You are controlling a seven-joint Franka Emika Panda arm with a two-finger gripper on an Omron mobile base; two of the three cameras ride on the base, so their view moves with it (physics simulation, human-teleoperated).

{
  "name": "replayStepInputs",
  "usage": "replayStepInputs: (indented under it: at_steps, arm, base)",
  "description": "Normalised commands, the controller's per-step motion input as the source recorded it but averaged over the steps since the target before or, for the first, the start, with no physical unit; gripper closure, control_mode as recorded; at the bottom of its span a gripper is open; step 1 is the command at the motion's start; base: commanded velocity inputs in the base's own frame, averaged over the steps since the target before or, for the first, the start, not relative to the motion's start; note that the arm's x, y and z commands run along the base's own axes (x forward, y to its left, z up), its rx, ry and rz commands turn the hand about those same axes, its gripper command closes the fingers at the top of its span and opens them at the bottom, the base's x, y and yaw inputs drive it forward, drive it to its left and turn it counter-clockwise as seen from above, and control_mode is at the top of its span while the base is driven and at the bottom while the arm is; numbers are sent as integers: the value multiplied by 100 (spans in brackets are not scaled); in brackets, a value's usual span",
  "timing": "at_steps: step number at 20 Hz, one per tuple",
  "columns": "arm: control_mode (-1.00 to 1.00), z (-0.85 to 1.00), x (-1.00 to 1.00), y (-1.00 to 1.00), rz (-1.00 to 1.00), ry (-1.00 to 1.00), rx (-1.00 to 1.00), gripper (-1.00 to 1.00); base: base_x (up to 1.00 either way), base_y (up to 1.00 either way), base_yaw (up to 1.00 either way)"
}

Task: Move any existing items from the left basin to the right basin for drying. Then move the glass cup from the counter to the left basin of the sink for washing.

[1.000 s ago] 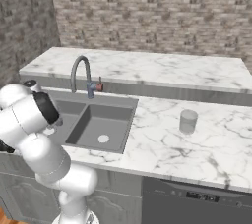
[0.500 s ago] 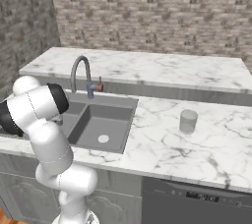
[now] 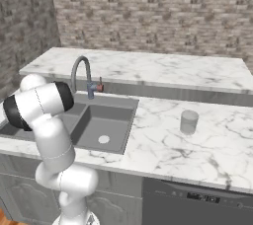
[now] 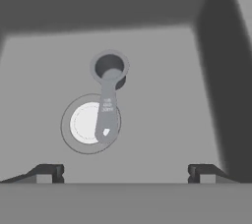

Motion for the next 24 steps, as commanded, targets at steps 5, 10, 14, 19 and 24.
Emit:
replayStepInputs:
  at_steps: [5,10,14,19,24]
  arm:
    - [-100,0,17,5,-11,0,0,-100]
    - [-100,-1,17,0,-6,0,0,-100]
    - [-100,-10,11,1,0,0,0,-100]
    - [-100,-18,12,2,1,0,0,-100]
    - [-100,-17,18,0,3,0,0,-100]
  base:
    - [0,0,0]
    - [0,0,0]
    - [0,0,0]
    - [0,0,0]
    - [0,0,0]
